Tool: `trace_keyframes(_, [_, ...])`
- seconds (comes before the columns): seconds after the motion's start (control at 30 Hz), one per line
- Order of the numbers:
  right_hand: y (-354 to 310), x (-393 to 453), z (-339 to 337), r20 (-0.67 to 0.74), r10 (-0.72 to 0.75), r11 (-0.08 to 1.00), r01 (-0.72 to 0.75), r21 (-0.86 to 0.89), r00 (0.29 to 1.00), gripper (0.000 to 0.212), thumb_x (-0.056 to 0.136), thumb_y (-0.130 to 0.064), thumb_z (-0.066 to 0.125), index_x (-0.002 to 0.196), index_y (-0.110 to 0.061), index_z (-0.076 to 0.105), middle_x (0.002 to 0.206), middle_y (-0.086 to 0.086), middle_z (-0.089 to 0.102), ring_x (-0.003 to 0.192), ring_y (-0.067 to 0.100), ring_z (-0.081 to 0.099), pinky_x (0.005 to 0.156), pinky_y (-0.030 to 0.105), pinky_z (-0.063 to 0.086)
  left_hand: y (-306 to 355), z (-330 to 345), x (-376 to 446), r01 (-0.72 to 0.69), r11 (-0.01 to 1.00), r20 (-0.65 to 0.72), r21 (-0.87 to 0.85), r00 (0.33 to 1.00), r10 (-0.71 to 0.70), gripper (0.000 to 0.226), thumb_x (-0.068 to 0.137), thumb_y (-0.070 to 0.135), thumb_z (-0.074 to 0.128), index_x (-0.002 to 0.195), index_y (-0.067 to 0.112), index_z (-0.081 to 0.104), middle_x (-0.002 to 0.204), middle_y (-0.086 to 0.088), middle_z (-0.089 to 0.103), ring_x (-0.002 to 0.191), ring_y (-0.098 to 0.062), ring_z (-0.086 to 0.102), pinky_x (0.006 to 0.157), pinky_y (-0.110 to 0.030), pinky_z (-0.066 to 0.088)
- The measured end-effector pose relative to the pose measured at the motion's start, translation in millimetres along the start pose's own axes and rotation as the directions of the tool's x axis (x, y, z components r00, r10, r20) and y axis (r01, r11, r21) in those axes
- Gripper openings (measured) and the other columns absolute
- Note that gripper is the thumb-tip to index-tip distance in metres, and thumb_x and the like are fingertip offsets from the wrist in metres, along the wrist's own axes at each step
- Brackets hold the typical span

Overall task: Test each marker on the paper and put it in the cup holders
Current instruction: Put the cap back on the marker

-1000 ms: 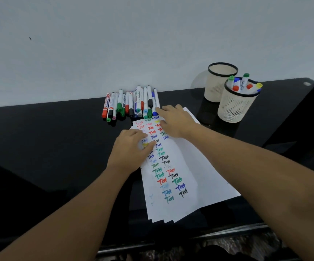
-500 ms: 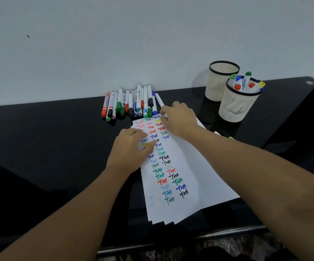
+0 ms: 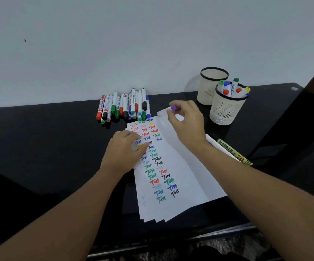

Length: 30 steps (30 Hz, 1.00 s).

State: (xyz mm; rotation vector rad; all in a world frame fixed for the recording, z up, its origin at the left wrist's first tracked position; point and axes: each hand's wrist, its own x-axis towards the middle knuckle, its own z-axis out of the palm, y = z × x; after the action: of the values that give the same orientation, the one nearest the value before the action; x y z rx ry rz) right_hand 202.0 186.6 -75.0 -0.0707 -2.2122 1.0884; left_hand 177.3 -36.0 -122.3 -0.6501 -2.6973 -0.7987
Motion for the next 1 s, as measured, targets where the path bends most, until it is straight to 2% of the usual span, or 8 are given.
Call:
trace_keyframes(0.17, [-10,-6,-15,-0.007,-0.206,0.978,0.205,-0.025,0.979,0.015,0.105,-0.023,0.06,0.113,-0.013,0.065,0.123,0.007,0.051,0.101,0.008,0.057,0.096,0.017,0.046,3,-2,-1,0.004,1.0,0.006,0.011,1.0,-0.004,0.047,0.089,0.051,0.069,0.121,0.016,0.071,0.125,0.004,0.065,0.118,-0.016,0.051,0.097,-0.036,0.047])
trace_keyframes(0.3, [-17,-3,-27,0.269,-0.249,0.951,0.287,-0.112,0.93,0.026,0.112,-0.029,0.042,0.131,-0.017,0.054,0.109,0.004,0.061,0.096,0.018,0.057,0.082,0.042,0.052,3,-2,-1,0.011,1.0,0.008,0.017,1.0,-0.011,0.047,0.089,0.051,0.069,0.121,0.017,0.071,0.126,0.004,0.065,0.118,-0.015,0.05,0.098,-0.036,0.047])
trace_keyframes(0.4, [-13,1,-26,0.457,-0.204,0.903,0.347,-0.253,0.866,0.041,0.112,-0.036,0.034,0.152,-0.03,0.04,0.116,0.004,0.057,0.104,0.019,0.052,0.087,0.039,0.051,3,-2,-1,0.006,1.0,0.006,0.018,1.0,-0.006,0.047,0.089,0.051,0.069,0.12,0.016,0.071,0.125,0.004,0.065,0.117,-0.016,0.051,0.098,-0.037,0.047])
trace_keyframes(0.5, [-9,1,-24,0.575,-0.036,0.934,0.233,-0.272,0.817,0.047,0.112,-0.035,0.034,0.158,-0.024,0.029,0.137,0.006,0.055,0.115,0.016,0.052,0.093,0.032,0.046,4,-2,0,0.0,1.0,0.007,0.022,1.0,-0.001,0.047,0.089,0.052,0.068,0.121,0.016,0.07,0.125,0.003,0.065,0.117,-0.016,0.051,0.097,-0.036,0.047])
trace_keyframes(0.6, [-7,-1,-23,0.662,0.061,0.91,0.232,-0.345,0.747,0.032,0.112,-0.035,0.035,0.141,-0.023,0.038,0.119,0.008,0.06,0.089,0.015,0.058,0.072,0.033,0.05,6,-4,0,0.008,1.0,0.014,0.019,1.0,-0.008,0.053,0.091,0.055,0.065,0.129,0.018,0.065,0.129,0.001,0.063,0.12,-0.019,0.051,0.098,-0.04,0.048])
trace_keyframes(0.73, [-5,-2,-18,0.729,0.025,0.779,0.444,-0.443,0.684,0.04,0.111,-0.045,0.031,0.149,-0.034,0.039,0.117,0.001,0.056,0.102,0.02,0.058,0.076,0.039,0.053,9,-6,-2,-0.006,1.0,0.029,0.005,1.0,0.006,0.059,0.093,0.055,0.06,0.141,0.022,0.054,0.131,0.0,0.061,0.12,-0.019,0.051,0.098,-0.041,0.047])
trace_keyframes(0.83, [-8,-4,-14,0.757,0.051,0.727,0.496,-0.475,0.651,0.047,0.11,-0.052,0.024,0.155,-0.044,0.036,0.119,0.0,0.06,0.109,0.02,0.06,0.064,0.031,0.039,10,-7,-3,-0.022,1.0,0.043,0.004,0.999,0.022,0.059,0.096,0.052,0.059,0.147,0.024,0.049,0.13,0.0,0.062,0.119,-0.018,0.051,0.098,-0.041,0.047])
trace_keyframes(1.0, [-12,-11,-9,0.732,0.008,0.674,0.537,-0.507,0.681,0.049,0.108,-0.059,0.021,0.152,-0.049,0.038,0.108,-0.007,0.07,0.104,0.017,0.066,0.058,0.029,0.035,9,-8,-5,-0.152,0.988,0.029,0.012,0.988,0.151,0.044,0.1,0.04,0.059,0.139,0.02,0.06,0.117,-0.004,0.07,0.109,-0.024,0.058,0.089,-0.043,0.051])
